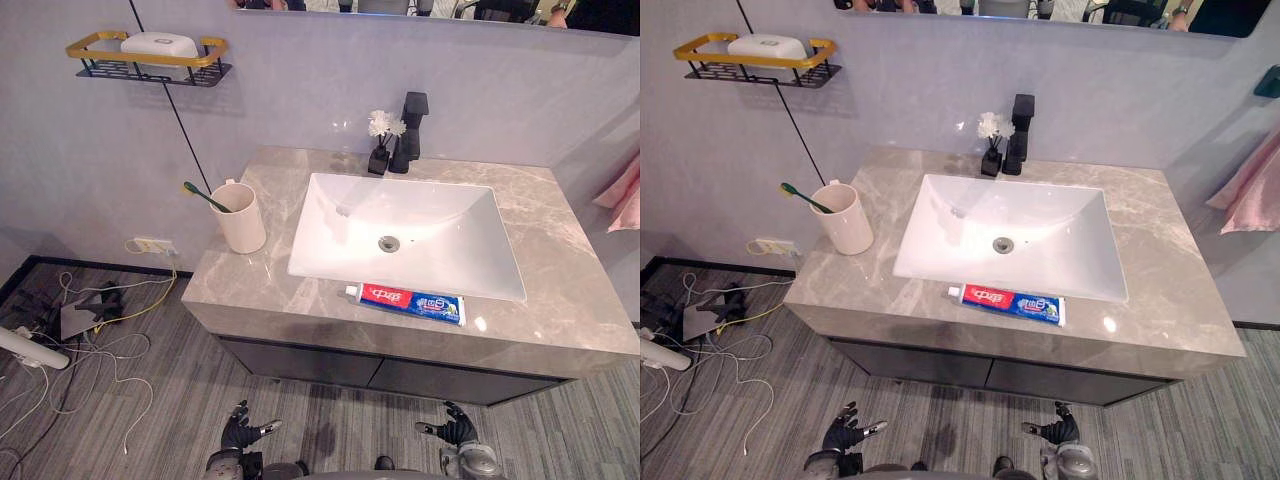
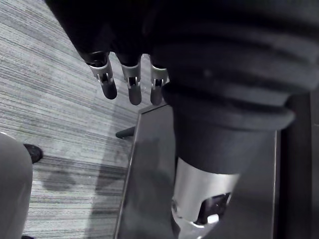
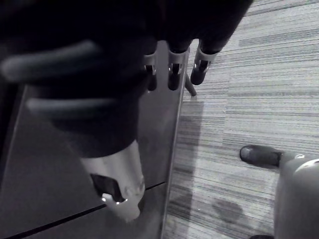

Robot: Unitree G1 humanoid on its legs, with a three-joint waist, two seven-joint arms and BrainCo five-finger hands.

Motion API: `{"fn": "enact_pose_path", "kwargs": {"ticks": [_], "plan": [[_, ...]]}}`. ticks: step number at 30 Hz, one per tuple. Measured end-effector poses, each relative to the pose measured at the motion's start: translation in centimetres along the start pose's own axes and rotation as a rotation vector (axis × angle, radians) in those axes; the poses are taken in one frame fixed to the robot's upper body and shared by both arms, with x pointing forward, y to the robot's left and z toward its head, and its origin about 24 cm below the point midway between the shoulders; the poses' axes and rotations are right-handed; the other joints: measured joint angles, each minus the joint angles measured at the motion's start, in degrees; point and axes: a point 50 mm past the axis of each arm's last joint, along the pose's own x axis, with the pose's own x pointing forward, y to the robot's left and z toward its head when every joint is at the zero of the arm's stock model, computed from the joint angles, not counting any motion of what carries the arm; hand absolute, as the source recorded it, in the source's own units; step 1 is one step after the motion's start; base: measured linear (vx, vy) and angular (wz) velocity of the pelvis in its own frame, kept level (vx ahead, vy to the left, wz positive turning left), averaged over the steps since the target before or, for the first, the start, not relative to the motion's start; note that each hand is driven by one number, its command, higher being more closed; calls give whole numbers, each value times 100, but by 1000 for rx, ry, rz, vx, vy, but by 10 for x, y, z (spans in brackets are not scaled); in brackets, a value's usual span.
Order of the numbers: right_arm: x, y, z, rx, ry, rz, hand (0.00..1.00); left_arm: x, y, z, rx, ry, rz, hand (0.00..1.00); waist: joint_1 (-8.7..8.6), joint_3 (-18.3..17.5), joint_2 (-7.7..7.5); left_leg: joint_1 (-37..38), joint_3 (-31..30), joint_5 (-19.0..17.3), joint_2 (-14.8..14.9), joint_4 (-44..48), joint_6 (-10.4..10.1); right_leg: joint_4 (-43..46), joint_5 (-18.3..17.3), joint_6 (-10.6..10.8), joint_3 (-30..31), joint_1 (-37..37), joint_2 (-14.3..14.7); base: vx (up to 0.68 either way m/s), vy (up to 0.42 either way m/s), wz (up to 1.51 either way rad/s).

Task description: Organize washtable

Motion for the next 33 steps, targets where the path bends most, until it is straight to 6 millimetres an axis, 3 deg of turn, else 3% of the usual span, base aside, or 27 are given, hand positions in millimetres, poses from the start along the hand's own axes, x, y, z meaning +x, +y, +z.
{"fn": "enact_pose_path", "kwargs": {"ticks": [5, 9, 12, 14, 15, 17, 18, 20, 23, 25, 26, 28, 31, 33], "plan": [[0, -8, -2, 97, 13, -42, 0, 0, 5, -2, -22, 14, 27, 0, 0, -7, -11, 71, -3, 72, -4, -207, -10, -173, 54, 11, -44, 59, 9, 0, 0, 0], [1, -11, 0, 112, 9, -53, 0, 0, 20, -3, -61, 18, 98, 0, 2, -10, -17, 69, -37, 73, 3, -238, -11, -174, 54, 13, -179, 68, 12, 17, -15, 6], [3, -17, 6, 138, -7, -74, 0, 0, 52, 1, -98, 2, 203, 0, 3, -12, -19, 67, -53, 73, 14, -238, -11, -174, 55, 14, -214, 96, 3, -3, -17, 5], [5, -25, 12, 124, -25, -88, 0, -3, 94, 16, -120, -60, 334, 0, 6, -11, -18, 63, -115, 89, 11, -235, 2, -175, 55, 14, -305, 137, -20, -26, -22, 15], [6, -28, 13, 120, -29, -92, 0, -5, 105, 22, -126, -84, 373, 0, 10, -11, -18, 58, -137, 97, 7, -235, 4, -175, 55, 14, -335, 140, -26, -39, -16, 17], [7, -36, 17, 108, -46, -105, 0, -16, 147, 47, -148, -197, 512, 0, 39, -10, -16, 30, -147, 119, -9, -236, 15, -177, 62, 25, -363, 135, -59, -53, -5, 10], [7, -37, 19, 107, -52, -107, 0, -19, 155, 54, -157, -229, 542, 0, 40, -10, -10, 22, -154, 125, -15, -237, 17, -177, 64, 28, -378, 134, -67, -61, -1, 9], [6, -41, 17, 99, -58, -117, 0, -36, 179, 88, -175, -393, 642, 0, 86, -37, 34, -58, -254, 161, -58, -238, 39, -179, 66, 32, -497, 111, -97, -49, -6, 21], [3, -44, 10, 93, -40, -118, 0, -59, 186, 133, -162, -613, 699, 0, 216, -96, 70, -132, -316, 204, -94, -252, 68, -179, 77, 50, -589, 75, -168, -36, 17, 20], [2, -44, 6, 93, -35, -108, 0, -85, 192, 167, -142, -791, 759, 0, 248, -122, 156, -135, -391, 219, -127, -249, 82, -179, 79, 53, -665, 112, -174, -29, 0, 17], [1, -45, 6, 93, -36, -109, 0, -88, 191, 171, -136, -813, 763, 0, 261, -127, 165, -136, -401, 220, -129, -245, 83, -179, 79, 53, -667, 114, -177, -26, 0, 13], [-2, -46, -4, 90, -15, -103, 0, -120, 178, 211, -36, -1032, 798, 0, 341, -173, 215, -187, -529, 219, -151, -187, 82, -179, 78, 53, -800, 148, -220, -25, 2, 24], [-4, -45, -9, 91, 0, -90, 0, -150, 150, 244, 75, -1255, 772, 0, 349, -180, 217, -279, -642, 220, -165, -89, 79, -178, 77, 54, -924, 161, -227, -40, -10, 25], [-4, -42, -10, 95, 3, -75, 0, -159, 125, 259, 164, -1356, 706, 0, 349, -181, 215, -312, -690, 218, -171, -25, 76, -178, 78, 53, -961, 179, -229, -55, -13, 13]]}}
